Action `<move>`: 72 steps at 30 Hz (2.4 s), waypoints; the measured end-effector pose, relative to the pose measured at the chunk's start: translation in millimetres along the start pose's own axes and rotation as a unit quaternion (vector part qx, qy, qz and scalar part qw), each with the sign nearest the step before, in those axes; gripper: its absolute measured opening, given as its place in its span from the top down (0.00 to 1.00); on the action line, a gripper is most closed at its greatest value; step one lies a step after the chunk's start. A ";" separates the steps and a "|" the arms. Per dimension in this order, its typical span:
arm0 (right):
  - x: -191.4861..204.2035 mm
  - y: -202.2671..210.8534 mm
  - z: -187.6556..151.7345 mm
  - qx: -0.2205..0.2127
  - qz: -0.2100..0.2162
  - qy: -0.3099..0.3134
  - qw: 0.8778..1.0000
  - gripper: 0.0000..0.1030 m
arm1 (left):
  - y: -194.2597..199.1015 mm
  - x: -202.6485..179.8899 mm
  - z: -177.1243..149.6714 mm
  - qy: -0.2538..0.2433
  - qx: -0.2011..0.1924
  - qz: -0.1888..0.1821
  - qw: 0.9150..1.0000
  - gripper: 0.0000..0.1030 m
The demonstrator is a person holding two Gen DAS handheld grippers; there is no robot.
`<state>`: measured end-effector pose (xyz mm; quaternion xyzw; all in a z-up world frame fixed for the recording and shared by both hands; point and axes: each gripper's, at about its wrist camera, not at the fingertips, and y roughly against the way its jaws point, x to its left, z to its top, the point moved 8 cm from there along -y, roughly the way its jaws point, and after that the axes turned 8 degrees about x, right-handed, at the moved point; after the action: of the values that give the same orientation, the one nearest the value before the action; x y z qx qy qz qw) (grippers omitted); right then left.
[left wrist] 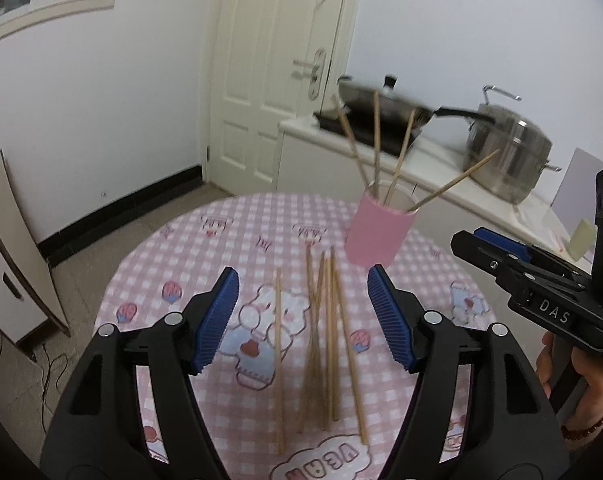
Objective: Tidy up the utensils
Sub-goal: 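Grasp another chopstick from the pile with the left tool while the right tool returns to the pile, then grasp a wooden chopstick with the right tool while the left tool regrips its chopstick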
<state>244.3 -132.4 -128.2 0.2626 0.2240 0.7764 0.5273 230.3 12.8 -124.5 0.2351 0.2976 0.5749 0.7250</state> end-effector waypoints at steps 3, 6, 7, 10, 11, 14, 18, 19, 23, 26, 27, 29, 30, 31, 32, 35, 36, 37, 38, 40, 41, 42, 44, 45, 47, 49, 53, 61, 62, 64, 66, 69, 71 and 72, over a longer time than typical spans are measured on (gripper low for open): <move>-2.9 -18.5 -7.3 0.019 -0.002 -0.004 1.000 0.53 | -16.0 9.4 -8.0 0.009 0.027 0.000 1.000 0.35; -6.9 -38.8 -16.0 0.040 -0.002 -0.010 0.999 0.54 | -36.5 19.2 -16.5 0.016 0.055 0.000 0.998 0.35; -7.6 -42.7 -18.6 0.045 -0.002 -0.011 0.999 0.54 | -42.9 21.1 -18.0 0.017 0.062 0.000 0.998 0.35; -6.8 -56.8 -23.7 0.059 0.001 -0.014 0.998 0.54 | -62.2 26.0 -23.8 0.018 0.084 0.001 0.996 0.35; -6.0 -60.8 -24.4 0.063 0.001 -0.014 0.998 0.54 | -71.2 26.2 -25.9 0.016 0.093 -0.001 0.996 0.35; -4.6 -72.9 -25.8 0.073 0.002 -0.014 0.997 0.54 | -92.1 26.4 -29.0 0.011 0.113 -0.002 0.994 0.36; -3.9 -90.3 -27.8 0.089 0.004 -0.014 0.996 0.54 | -117.0 27.1 -30.8 0.007 0.133 -0.002 0.991 0.37; -3.8 -93.3 -27.8 0.091 0.004 -0.014 0.996 0.54 | -122.1 26.5 -30.8 0.006 0.138 -0.003 0.990 0.39; -3.7 -107.4 -28.4 0.103 0.005 -0.014 0.995 0.54 | -147.1 28.2 -31.1 -0.003 0.163 0.010 0.987 0.52; -3.5 -116.6 -26.0 0.109 0.005 -0.012 0.994 0.54 | -159.8 27.8 -30.6 -0.008 0.176 0.011 0.984 0.61; -3.4 -119.2 -25.4 0.110 0.005 -0.011 0.994 0.54 | -164.9 27.4 -30.0 -0.011 0.180 0.013 0.983 0.62; -2.7 -126.0 -24.2 0.116 0.005 -0.009 0.993 0.54 | -174.5 27.3 -28.6 -0.018 0.188 0.020 0.982 0.66; -2.6 -128.9 -23.6 0.119 0.004 -0.008 0.993 0.54 | -176.8 27.0 -26.9 -0.024 0.185 0.026 0.982 0.68; -2.0 -133.6 -23.3 0.125 0.003 -0.006 0.992 0.54 | -178.8 27.6 -25.7 -0.029 0.184 0.031 0.982 0.72; -1.6 -137.2 -23.3 0.129 0.002 -0.004 0.992 0.54 | -180.7 28.1 -24.5 -0.033 0.183 0.039 0.982 0.79; 0.2 -150.0 -21.0 0.142 -0.002 0.001 0.990 0.54 | -183.5 31.7 -20.4 -0.026 0.182 0.035 0.982 0.93; 0.7 -153.3 -20.4 0.145 -0.001 0.002 0.989 0.54 | -183.4 34.6 -18.6 -0.021 0.179 0.034 0.983 0.93; 2.0 -157.7 -19.6 0.150 -0.001 0.005 0.989 0.54 | -182.4 37.3 -17.2 -0.019 0.175 0.036 0.984 0.93; 2.9 -161.7 -18.3 0.155 -0.001 0.007 0.988 0.55 | -181.3 41.5 -15.0 -0.017 0.170 0.040 0.984 0.93; 5.0 -168.9 -16.4 0.164 -0.002 0.011 0.986 0.59 | -177.7 48.1 -11.2 -0.007 0.162 0.038 0.986 0.93; 5.6 -172.8 -16.1 0.170 -0.005 0.012 0.985 0.61 | -174.8 52.3 -8.9 -0.001 0.157 0.035 0.987 0.94; 6.8 -177.7 -15.4 0.176 -0.006 0.011 0.984 0.63 | -172.4 55.5 -7.2 0.004 0.154 0.035 0.987 0.94; 7.4 -185.7 -13.6 0.185 -0.012 0.012 0.983 0.68 | -166.6 62.0 -2.8 0.011 0.146 0.034 0.989 0.94; 7.9 -190.0 -13.0 0.192 -0.015 0.014 0.981 0.71 | -163.3 64.8 -0.2 0.015 0.142 0.031 0.989 0.94; 8.3 -195.8 -11.5 0.201 -0.015 0.014 0.979 0.76 | -158.2 69.3 4.1 0.019 0.134 0.028 0.990 0.94; 8.8 -202.7 -12.4 0.216 -0.018 0.013 0.976 0.80 | -152.8 72.2 6.2 0.019 0.128 0.029 0.991 0.94; 8.6 -208.0 -12.4 0.228 -0.026 0.014 0.973 0.85 | -145.9 71.7 9.2 0.017 0.120 0.024 0.992 0.94; 21.0 -198.7 -6.6 0.220 -0.010 0.018 0.975 0.96 | -126.2 67.9 17.4 0.025 0.103 0.007 0.994 0.94; 22.5 -192.7 -4.4 0.215 -0.005 0.018 0.977 0.96 | -120.1 66.9 19.6 0.025 0.098 0.004 0.995 0.94; 26.8 -183.5 0.1 0.205 0.000 0.020 0.979 0.96 | -111.8 65.5 22.6 0.022 0.091 0.004 0.996 0.94; 30.9 -171.4 5.9 0.193 0.007 0.020 0.981 0.96 | -105.2 63.8 24.5 0.022 0.090 -0.001 0.996 0.94; 36.0 -150.9 14.7 0.175 0.016 0.025 0.984 0.96 | -102.4 61.8 23.3 0.024 0.101 0.000 0.995 0.93; 37.0 -142.4 18.1 0.169 0.019 0.024 0.985 0.96 | -103.1 61.1 20.3 0.033 0.111 -0.003 0.993 0.93; 36.5 -139.4 18.9 0.168 0.019 0.024 0.985 0.96 | -104.7 60.2 18.1 0.037 0.120 -0.006 0.992 0.93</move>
<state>343.1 -49.0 -194.6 0.3329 0.3587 0.7440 0.4549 325.4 47.5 -192.8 0.2975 0.3925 0.5391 0.6832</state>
